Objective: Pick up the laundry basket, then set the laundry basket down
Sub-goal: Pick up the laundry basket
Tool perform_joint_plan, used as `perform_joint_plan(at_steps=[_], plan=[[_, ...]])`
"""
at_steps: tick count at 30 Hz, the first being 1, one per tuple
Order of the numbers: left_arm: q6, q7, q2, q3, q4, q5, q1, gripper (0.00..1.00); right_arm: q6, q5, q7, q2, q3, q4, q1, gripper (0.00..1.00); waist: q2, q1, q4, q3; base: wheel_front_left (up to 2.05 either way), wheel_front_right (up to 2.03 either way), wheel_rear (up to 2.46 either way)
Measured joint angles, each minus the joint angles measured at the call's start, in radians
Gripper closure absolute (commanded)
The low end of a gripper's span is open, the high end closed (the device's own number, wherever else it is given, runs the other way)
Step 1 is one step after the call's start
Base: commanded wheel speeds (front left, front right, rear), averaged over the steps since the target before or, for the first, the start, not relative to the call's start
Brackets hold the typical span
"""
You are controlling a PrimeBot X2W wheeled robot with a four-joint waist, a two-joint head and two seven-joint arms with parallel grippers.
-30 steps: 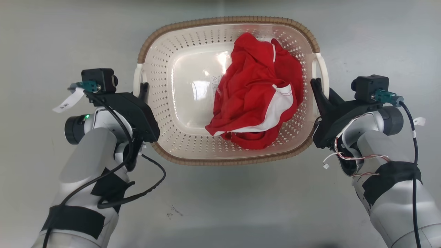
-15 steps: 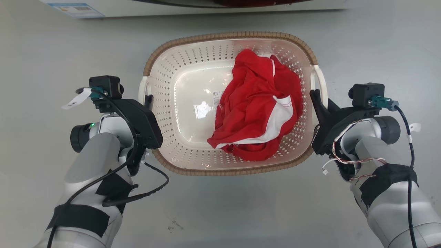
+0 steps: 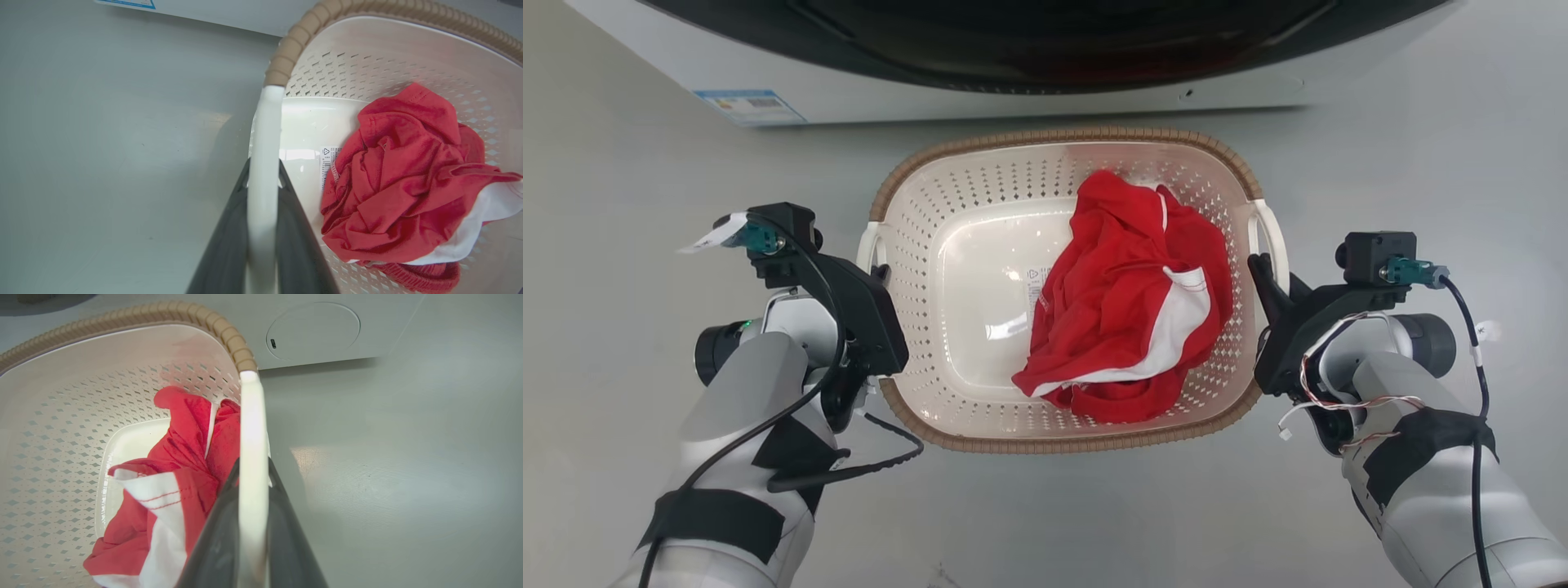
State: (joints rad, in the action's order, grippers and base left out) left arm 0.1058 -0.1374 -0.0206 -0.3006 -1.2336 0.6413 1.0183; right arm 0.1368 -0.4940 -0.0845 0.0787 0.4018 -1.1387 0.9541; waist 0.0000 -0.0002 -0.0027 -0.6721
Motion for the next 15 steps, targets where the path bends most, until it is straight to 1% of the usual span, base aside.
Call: perform_joint_plan(at_steps=[10,15], plan=[[0.006,-0.056,0.006,0.004,-0.03,0.029,-0.01,1.0,0.004,-0.026,0.016,-0.012,0.007,-0.054,-0.016,1.0,-0.0001,0.0,0.005,0.114,0.0,0.0,0.0],[0.009,-0.092,0.007,0.007,-0.046,0.037,-0.05,1.0,0.004,-0.041,0.048,-0.018,0.026,-0.068,-0.056,1.0,-0.0001,0.0,0.008,0.175,0.0,0.0,0.0]])
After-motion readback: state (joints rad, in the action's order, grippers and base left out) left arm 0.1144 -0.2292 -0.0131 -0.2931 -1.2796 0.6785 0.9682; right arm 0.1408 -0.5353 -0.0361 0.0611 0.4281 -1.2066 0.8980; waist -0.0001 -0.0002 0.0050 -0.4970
